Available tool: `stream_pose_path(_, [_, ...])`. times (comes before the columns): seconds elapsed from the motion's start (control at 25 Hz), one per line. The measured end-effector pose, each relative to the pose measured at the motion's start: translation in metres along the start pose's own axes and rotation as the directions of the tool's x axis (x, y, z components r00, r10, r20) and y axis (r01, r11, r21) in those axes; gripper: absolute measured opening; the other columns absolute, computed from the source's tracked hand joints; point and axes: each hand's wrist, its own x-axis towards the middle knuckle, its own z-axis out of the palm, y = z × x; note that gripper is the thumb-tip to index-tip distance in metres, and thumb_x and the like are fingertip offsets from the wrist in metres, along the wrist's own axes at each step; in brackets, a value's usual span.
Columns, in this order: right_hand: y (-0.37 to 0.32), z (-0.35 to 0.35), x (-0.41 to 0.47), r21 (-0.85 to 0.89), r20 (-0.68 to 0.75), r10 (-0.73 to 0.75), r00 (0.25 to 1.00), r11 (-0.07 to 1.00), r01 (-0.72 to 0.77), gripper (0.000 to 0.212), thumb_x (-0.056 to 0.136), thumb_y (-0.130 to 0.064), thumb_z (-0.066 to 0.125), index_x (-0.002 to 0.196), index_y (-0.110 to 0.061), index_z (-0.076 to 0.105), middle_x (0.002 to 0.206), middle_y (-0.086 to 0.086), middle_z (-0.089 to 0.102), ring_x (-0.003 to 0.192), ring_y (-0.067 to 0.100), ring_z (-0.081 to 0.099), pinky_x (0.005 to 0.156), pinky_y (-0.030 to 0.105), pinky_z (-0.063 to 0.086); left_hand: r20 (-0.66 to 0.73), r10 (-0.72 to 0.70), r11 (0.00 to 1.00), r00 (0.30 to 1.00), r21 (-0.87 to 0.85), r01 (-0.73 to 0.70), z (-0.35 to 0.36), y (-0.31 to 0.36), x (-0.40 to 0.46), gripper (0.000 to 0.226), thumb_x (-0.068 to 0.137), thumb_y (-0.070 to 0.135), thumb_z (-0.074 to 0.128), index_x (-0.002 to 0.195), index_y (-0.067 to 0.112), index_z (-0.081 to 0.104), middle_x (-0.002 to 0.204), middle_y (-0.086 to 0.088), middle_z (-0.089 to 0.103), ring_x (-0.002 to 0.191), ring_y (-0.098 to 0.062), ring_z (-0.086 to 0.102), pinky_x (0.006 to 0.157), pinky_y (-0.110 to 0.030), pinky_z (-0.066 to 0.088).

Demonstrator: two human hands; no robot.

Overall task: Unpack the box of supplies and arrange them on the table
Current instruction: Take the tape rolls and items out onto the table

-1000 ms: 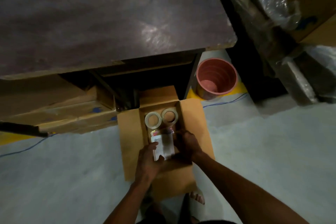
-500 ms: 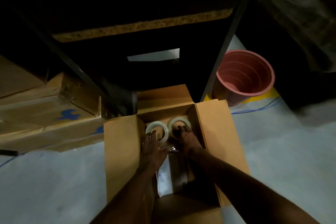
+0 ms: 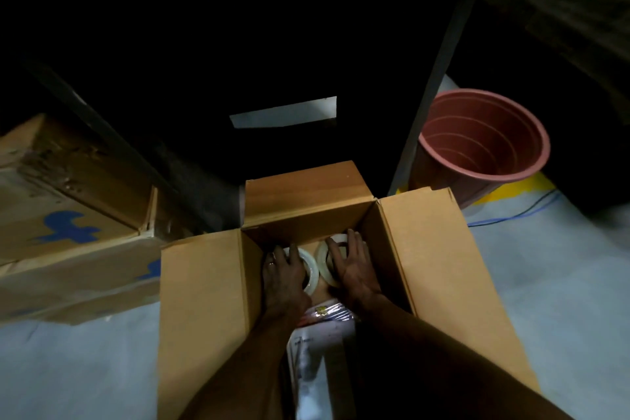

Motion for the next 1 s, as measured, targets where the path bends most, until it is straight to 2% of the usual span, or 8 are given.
stream_pose_path(0.08, [-0.001,-0.003,0.002,-0.034,0.008,0.024,1.0,0.999,-0.023,0.111,0.074,-0.041,0.078,0.155,-0.018,0.006,0.157,0.033,0.004,0.146,0.047,0.005,0.121,0.05,0.009,0.006,-0.004,1.0,1.0,0.011,0.004,-0.006,0.001,-0.007,0.117,0.061,0.033,0.086,0.151,0.014,0.015,0.149,-0.018,0.026,0.138,-0.038,0.029,0.116,-0.043,0.03])
stream_pose_path(0.16, [-0.005,-0.018,-0.004,-0.077,0.019,0.023,1.0,0.997,-0.022,0.108,0.075,-0.041,0.076,0.154,-0.016,0.007,0.155,0.034,0.009,0.145,0.048,0.01,0.121,0.051,0.011,0.052,0.011,1.0,0.999,0.019,-0.012,-0.019,0.003,-0.013,0.123,0.056,0.037,0.089,0.151,0.014,0.015,0.15,-0.018,0.025,0.139,-0.039,0.028,0.117,-0.044,0.029])
stream_pose_path(0.32, [-0.014,-0.067,-0.04,-0.135,0.008,-0.047,0.999,0.99,0.048,0.097,0.081,-0.02,0.07,0.154,-0.012,0.007,0.153,0.033,0.012,0.143,0.047,0.013,0.121,0.048,0.008,0.078,0.014,0.998,0.997,0.06,-0.019,-0.042,-0.001,-0.027,0.129,0.047,0.058,0.086,0.15,0.017,0.02,0.153,-0.015,0.022,0.138,-0.038,0.027,0.114,-0.047,0.029])
stream_pose_path(0.44, [-0.026,-0.122,-0.088,-0.2,0.048,-0.061,0.997,0.977,0.069,0.098,0.084,-0.03,0.069,0.154,-0.011,0.003,0.154,0.032,0.009,0.143,0.046,0.013,0.12,0.045,0.013,0.091,0.068,0.994,0.994,0.074,-0.075,-0.085,-0.001,-0.077,0.127,0.046,0.068,0.079,0.149,0.016,0.026,0.154,-0.014,0.022,0.134,-0.038,0.03,0.109,-0.049,0.031])
stream_pose_path(0.56, [-0.04,-0.193,-0.14,-0.172,0.124,-0.067,0.99,0.981,0.088,0.09,0.093,-0.033,0.058,0.155,-0.011,-0.002,0.157,0.033,0.002,0.147,0.044,0.006,0.121,0.042,0.011,0.097,0.055,0.996,0.994,-0.078,-0.047,-0.156,0.002,-0.142,0.13,0.054,0.059,0.085,0.153,0.016,0.012,0.157,-0.015,0.014,0.141,-0.038,0.026,0.116,-0.047,0.029])
stream_pose_path(0.68, [-0.051,-0.252,-0.185,-0.124,0.161,-0.067,0.985,0.988,0.087,0.108,0.083,-0.035,0.07,0.156,-0.013,-0.005,0.159,0.027,0.001,0.146,0.044,0.008,0.12,0.041,0.017,0.104,0.032,0.984,0.994,-0.179,-0.013,-0.216,0.004,-0.198,0.131,0.056,0.055,0.086,0.154,0.019,0.008,0.16,-0.013,0.01,0.144,-0.038,0.02,0.118,-0.046,0.024])
stream_pose_path(0.8, [-0.071,-0.327,-0.232,-0.07,0.157,-0.071,0.985,0.994,0.083,0.113,0.075,-0.037,0.075,0.157,-0.016,0.0,0.157,0.022,0.01,0.141,0.04,0.018,0.114,0.038,0.029,0.162,-0.02,0.971,0.987,-0.233,0.058,-0.3,0.007,-0.25,0.126,0.057,0.051,0.087,0.153,0.024,0.011,0.156,-0.01,0.012,0.141,-0.037,0.021,0.116,-0.044,0.026])
stream_pose_path(1.0, [-0.093,-0.446,-0.303,0.037,0.046,-0.097,0.994,0.995,0.095,0.111,0.06,-0.044,0.084,0.15,-0.021,0.023,0.148,0.019,0.027,0.13,0.038,0.036,0.094,0.041,0.049,0.04,-0.046,0.974,0.998,-0.219,0.054,-0.428,0.014,-0.333,0.124,0.047,0.063,0.085,0.148,0.023,0.026,0.142,-0.008,0.03,0.126,-0.033,0.036,0.102,-0.044,0.039])
